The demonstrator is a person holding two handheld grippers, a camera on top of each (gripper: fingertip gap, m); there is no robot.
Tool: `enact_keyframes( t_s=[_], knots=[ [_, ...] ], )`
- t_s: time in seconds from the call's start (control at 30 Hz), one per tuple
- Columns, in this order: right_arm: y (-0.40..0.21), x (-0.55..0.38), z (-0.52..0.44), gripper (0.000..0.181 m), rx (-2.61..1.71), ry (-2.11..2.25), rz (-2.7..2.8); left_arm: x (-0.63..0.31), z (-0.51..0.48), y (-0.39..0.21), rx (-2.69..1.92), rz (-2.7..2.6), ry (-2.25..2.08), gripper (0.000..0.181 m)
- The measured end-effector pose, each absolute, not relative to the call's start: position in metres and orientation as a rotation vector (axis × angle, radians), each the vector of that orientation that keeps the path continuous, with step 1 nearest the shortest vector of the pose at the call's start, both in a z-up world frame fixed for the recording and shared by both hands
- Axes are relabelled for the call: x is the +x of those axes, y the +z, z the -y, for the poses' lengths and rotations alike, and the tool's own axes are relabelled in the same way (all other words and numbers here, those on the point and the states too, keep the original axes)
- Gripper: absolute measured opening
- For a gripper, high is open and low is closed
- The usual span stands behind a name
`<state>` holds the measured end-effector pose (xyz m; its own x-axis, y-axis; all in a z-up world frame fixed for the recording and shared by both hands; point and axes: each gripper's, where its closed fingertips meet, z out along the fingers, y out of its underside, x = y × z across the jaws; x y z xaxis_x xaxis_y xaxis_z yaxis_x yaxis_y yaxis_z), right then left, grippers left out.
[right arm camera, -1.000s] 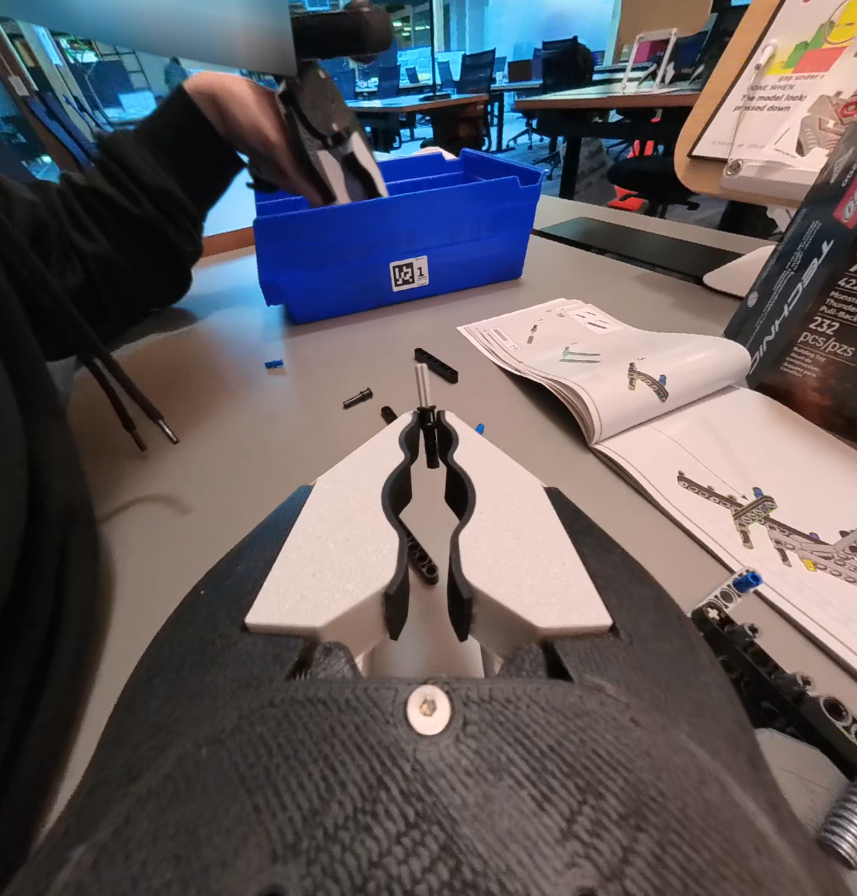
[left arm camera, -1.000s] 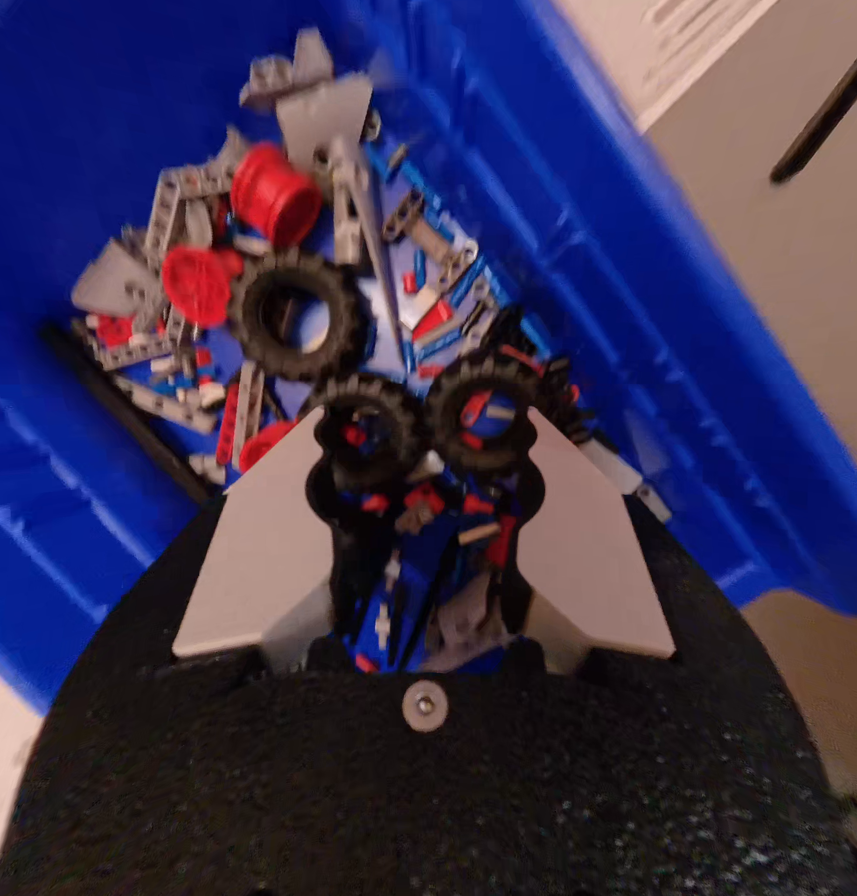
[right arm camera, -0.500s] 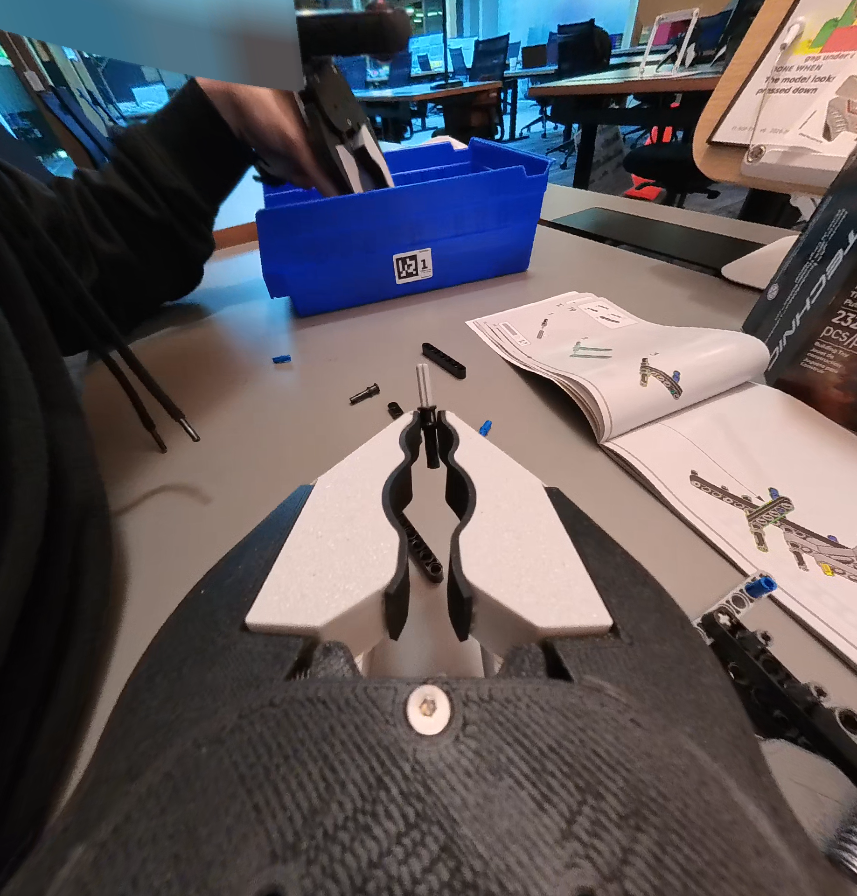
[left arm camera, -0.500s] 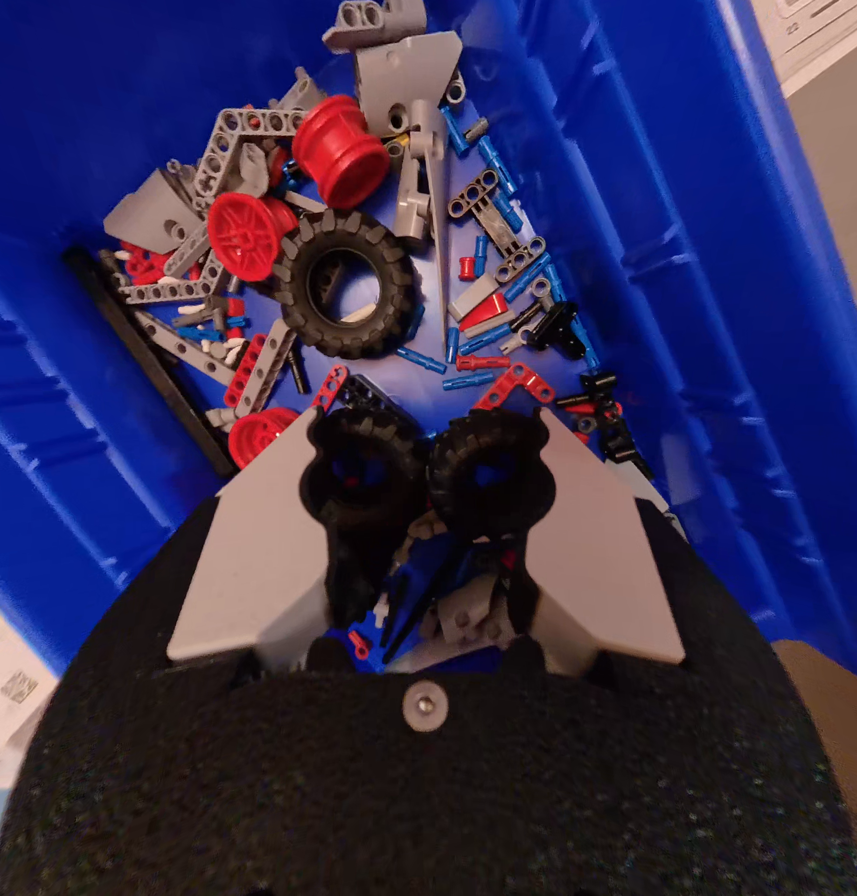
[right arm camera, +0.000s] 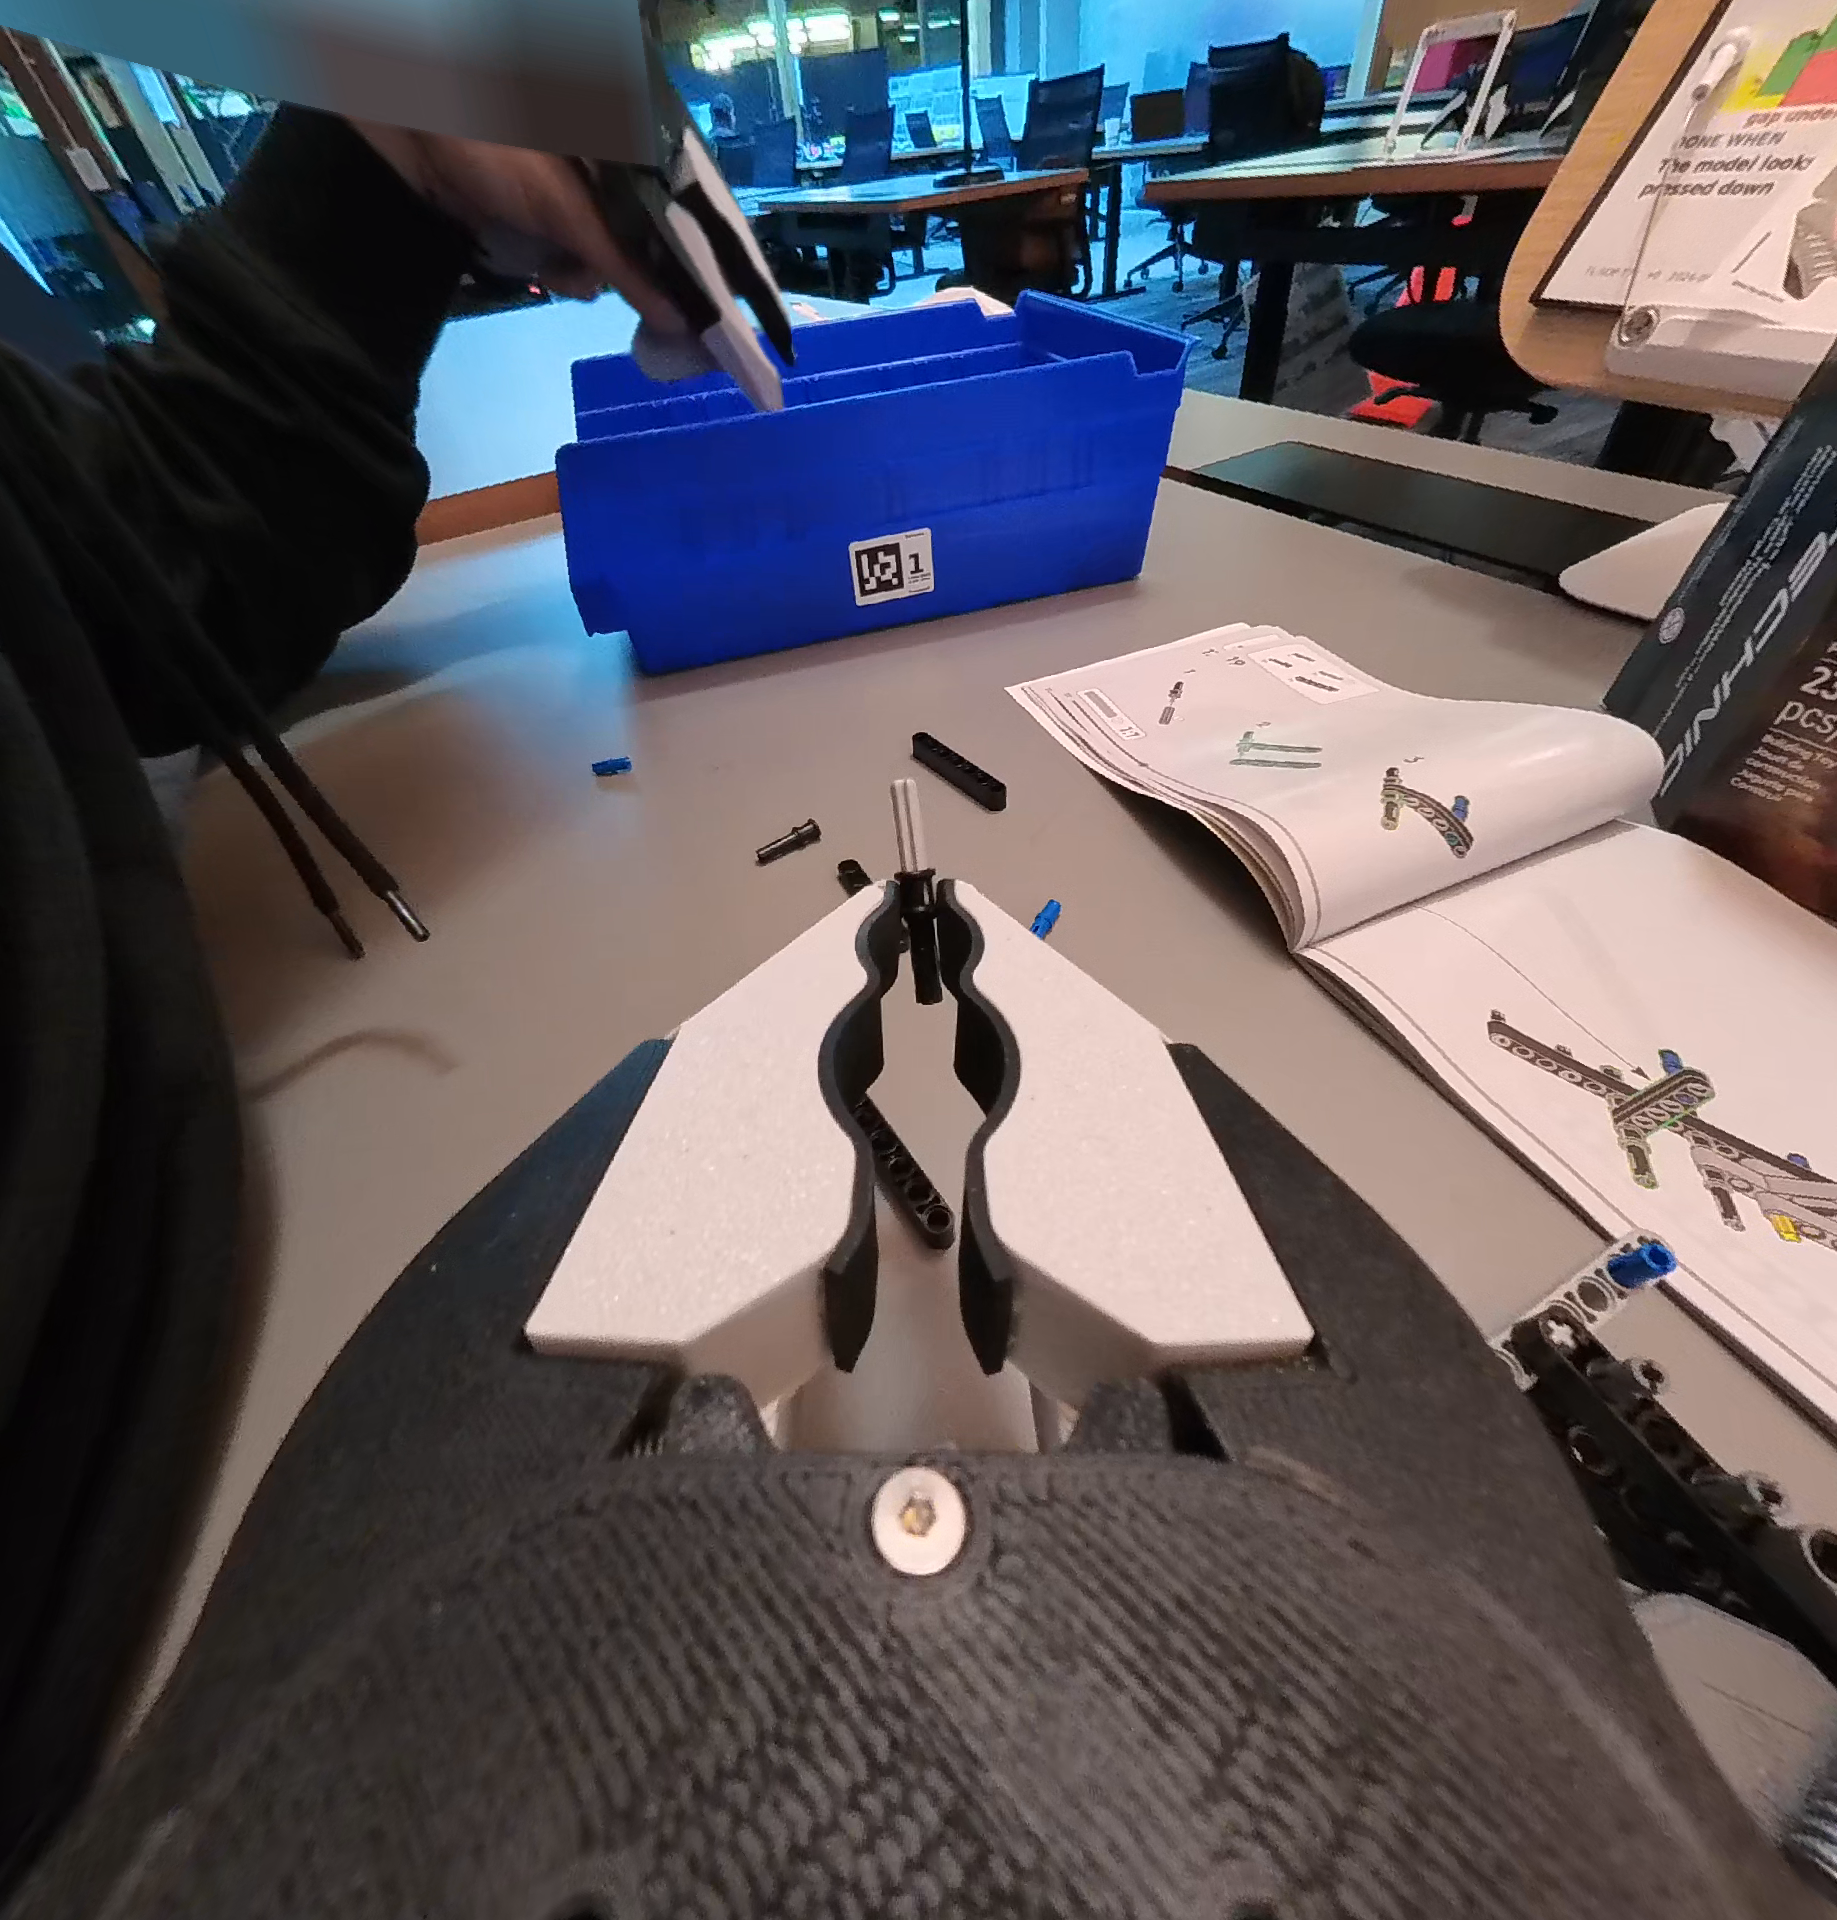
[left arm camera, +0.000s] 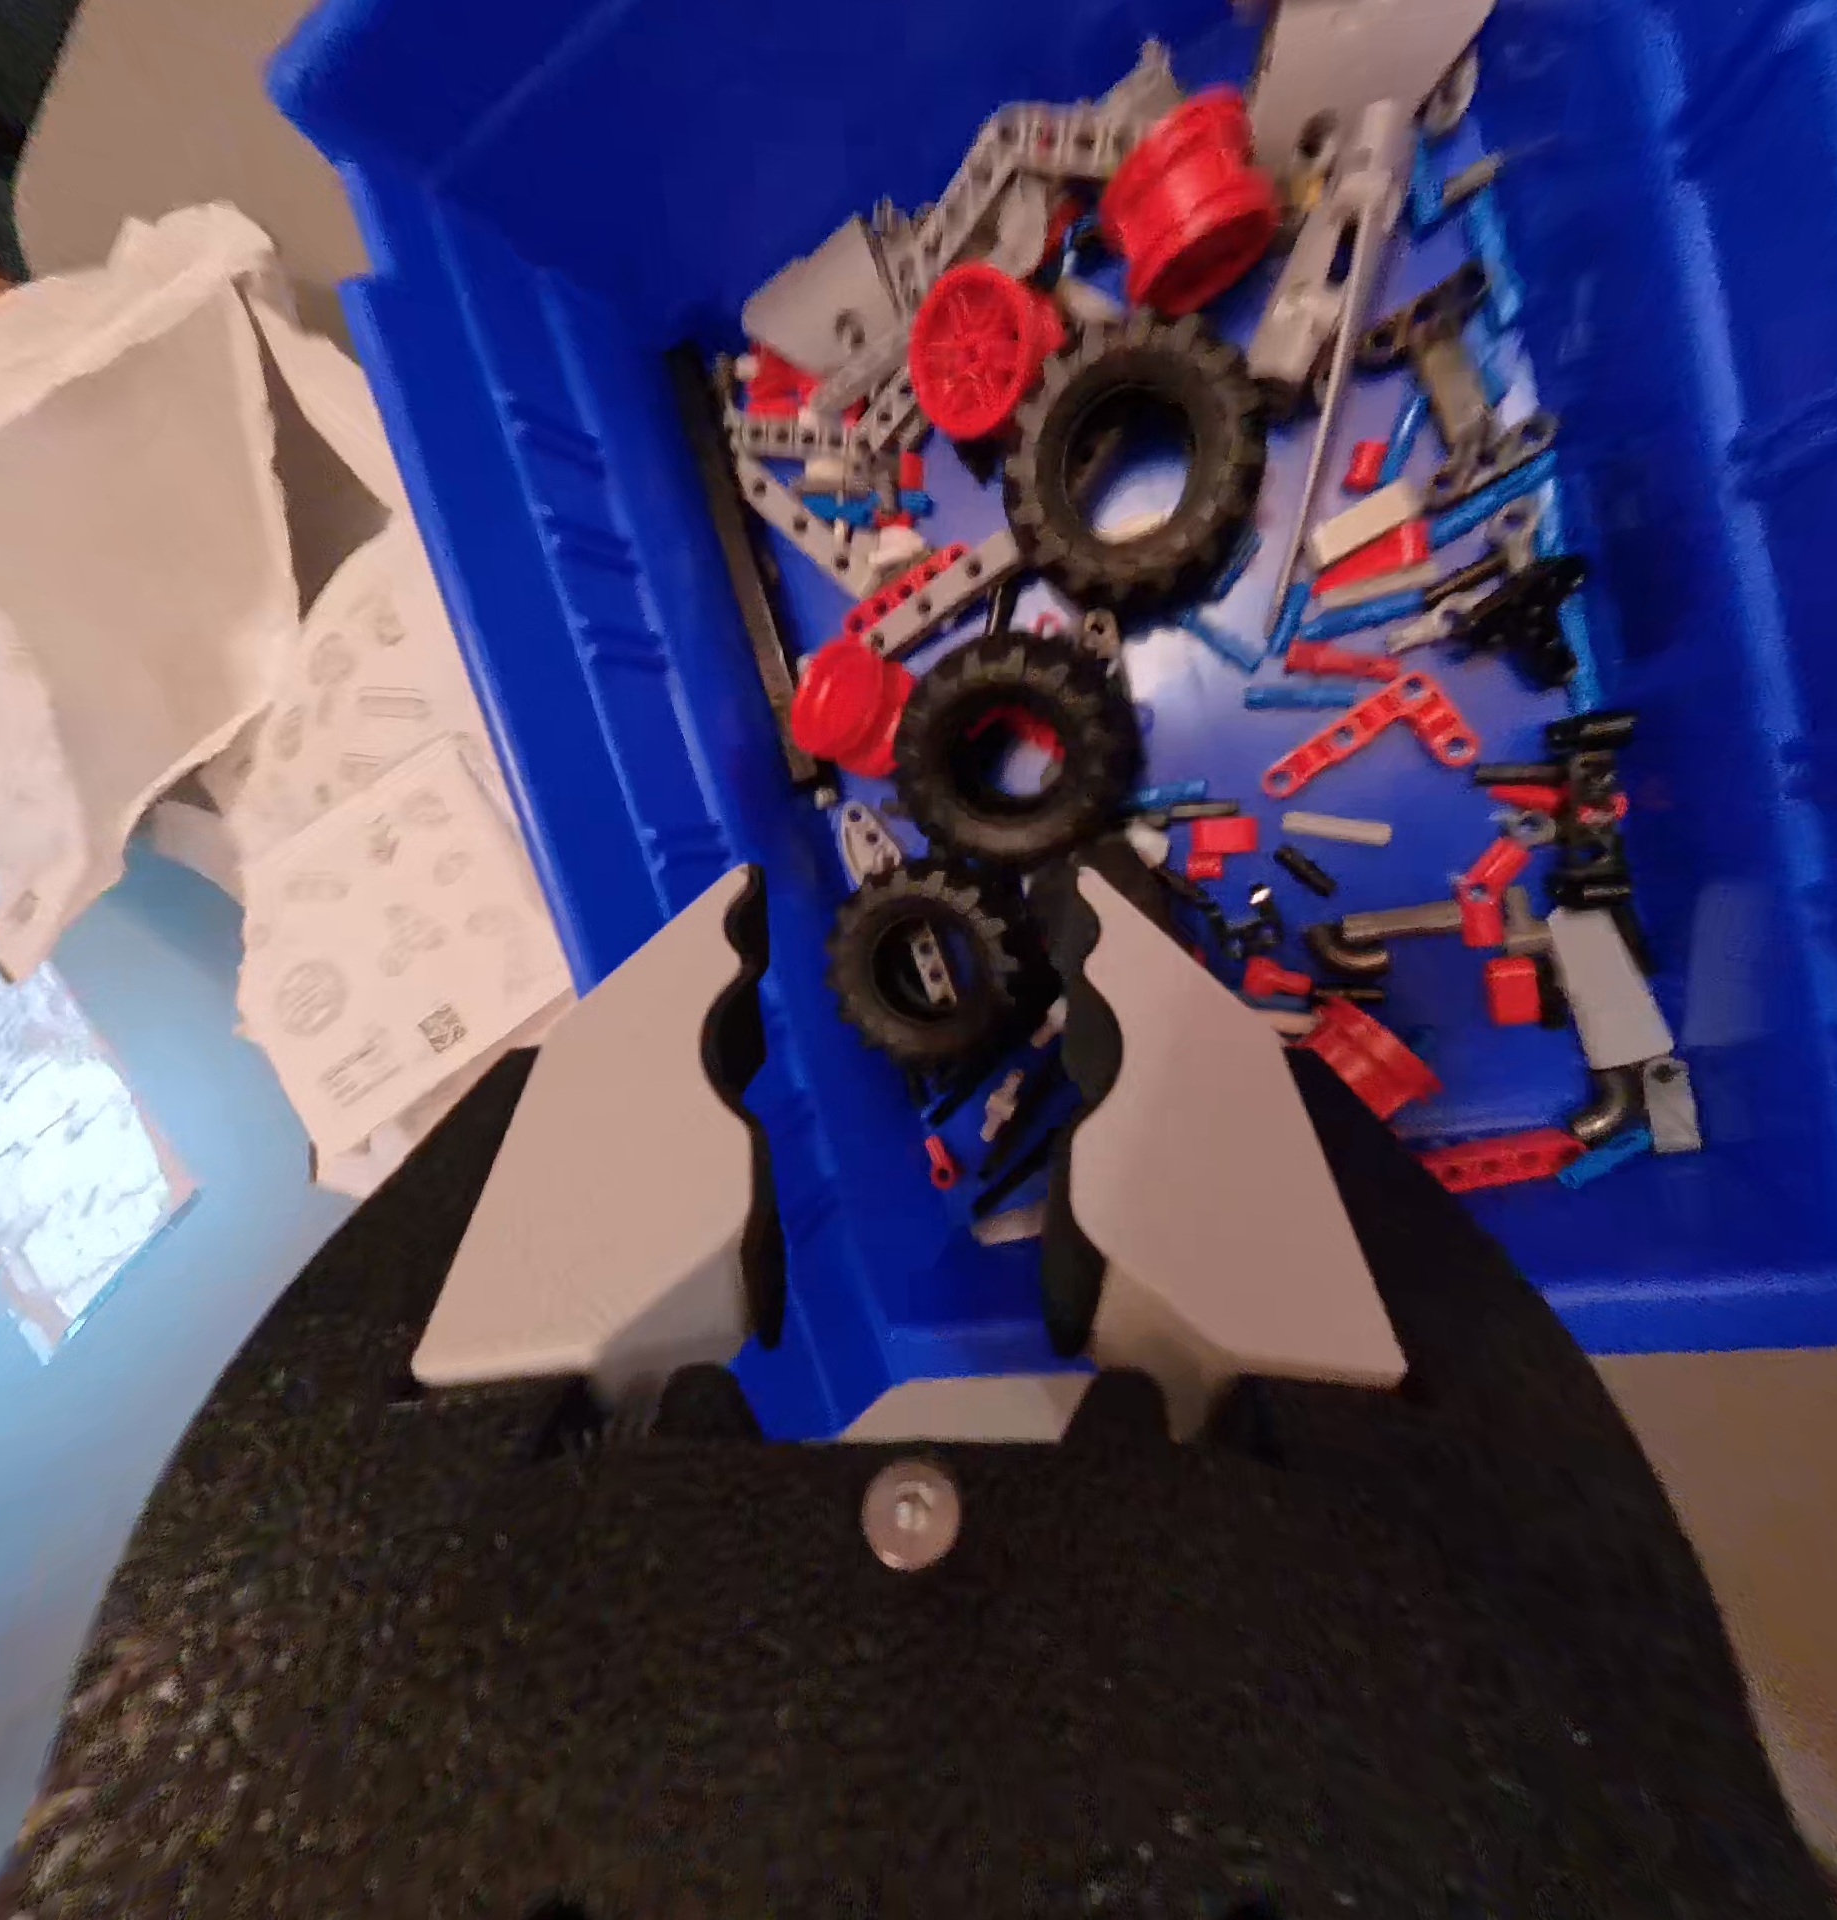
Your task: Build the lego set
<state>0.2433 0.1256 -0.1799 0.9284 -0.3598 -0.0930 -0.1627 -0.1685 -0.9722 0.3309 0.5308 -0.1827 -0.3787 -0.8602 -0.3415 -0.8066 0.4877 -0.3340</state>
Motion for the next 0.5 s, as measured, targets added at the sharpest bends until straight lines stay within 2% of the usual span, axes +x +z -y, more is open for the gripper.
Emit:
enact_keyframes(
  t_s=[0.07, 0.27, 0.43, 0.5],
  knots=[
    [-0.18, 0.243, -0.126, 0.004, -1.751, -0.179, -0.393, 0.345, -0.515, -0.178, -1.359, -2.261, -0.338, 0.053],
    [-0.18, 0.243, -0.126, 0.004, -1.746, -0.159, -0.392, 0.398, -0.456, -0.182, -1.273, -2.26, -0.771, 0.057],
    [-0.183, 0.243, -0.128, 0.004, -1.766, -0.161, -0.392, 0.43, -0.425, -0.217, -1.057, -2.473, -0.624, 0.069],
    [-0.183, 0.243, -0.128, 0.004, -1.774, -0.186, -0.392, 0.431, -0.433, -0.242, -1.025, -2.545, -0.46, 0.064]
  ],
)
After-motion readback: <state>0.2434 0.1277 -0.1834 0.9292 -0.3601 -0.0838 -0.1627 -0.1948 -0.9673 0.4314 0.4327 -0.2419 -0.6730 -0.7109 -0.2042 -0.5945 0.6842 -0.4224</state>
